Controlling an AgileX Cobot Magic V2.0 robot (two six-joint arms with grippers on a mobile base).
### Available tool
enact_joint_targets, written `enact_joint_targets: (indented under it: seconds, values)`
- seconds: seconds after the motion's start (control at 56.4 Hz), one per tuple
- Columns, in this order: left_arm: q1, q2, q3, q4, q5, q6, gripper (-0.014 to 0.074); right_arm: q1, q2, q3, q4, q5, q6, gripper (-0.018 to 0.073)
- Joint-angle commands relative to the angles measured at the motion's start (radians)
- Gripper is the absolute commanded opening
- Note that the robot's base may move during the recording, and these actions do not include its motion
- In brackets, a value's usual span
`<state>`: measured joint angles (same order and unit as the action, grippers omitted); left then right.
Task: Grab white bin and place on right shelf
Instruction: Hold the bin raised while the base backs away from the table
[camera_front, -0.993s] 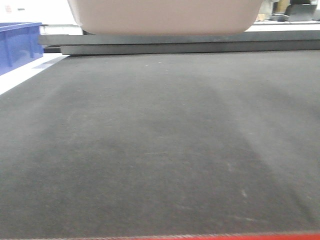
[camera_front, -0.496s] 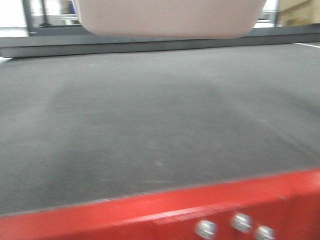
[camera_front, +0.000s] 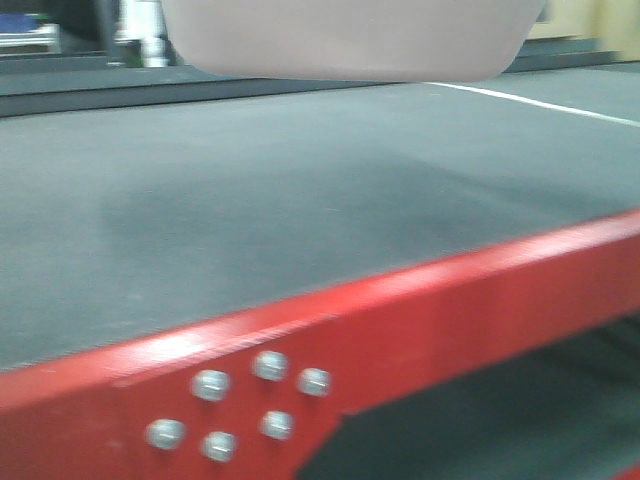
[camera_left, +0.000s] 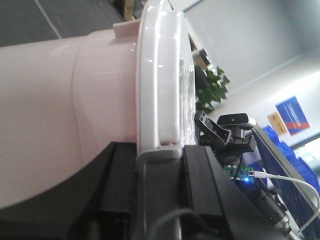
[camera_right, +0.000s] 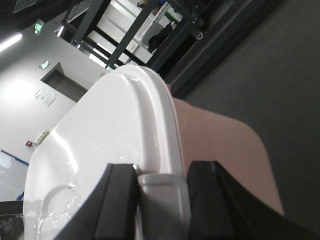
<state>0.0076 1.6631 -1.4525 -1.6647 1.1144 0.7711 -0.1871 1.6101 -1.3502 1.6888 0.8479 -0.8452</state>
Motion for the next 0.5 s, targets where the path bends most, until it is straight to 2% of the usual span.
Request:
enact_joint_targets:
  seconds: [0.0, 0.479]
  values:
    - [-0.022, -0.066, -0.04, -0.093, 0.204, 0.013, -0.0117, 0.01, -0.047, -0.029, 0.077, 0.032, -0.003, 0.0056]
    - [-0.022, -0.066, -0.04, -0.093, 0.204, 0.013, -0.0117, 0.01, -0.047, -0.029, 0.077, 0.032, -0.003, 0.0056]
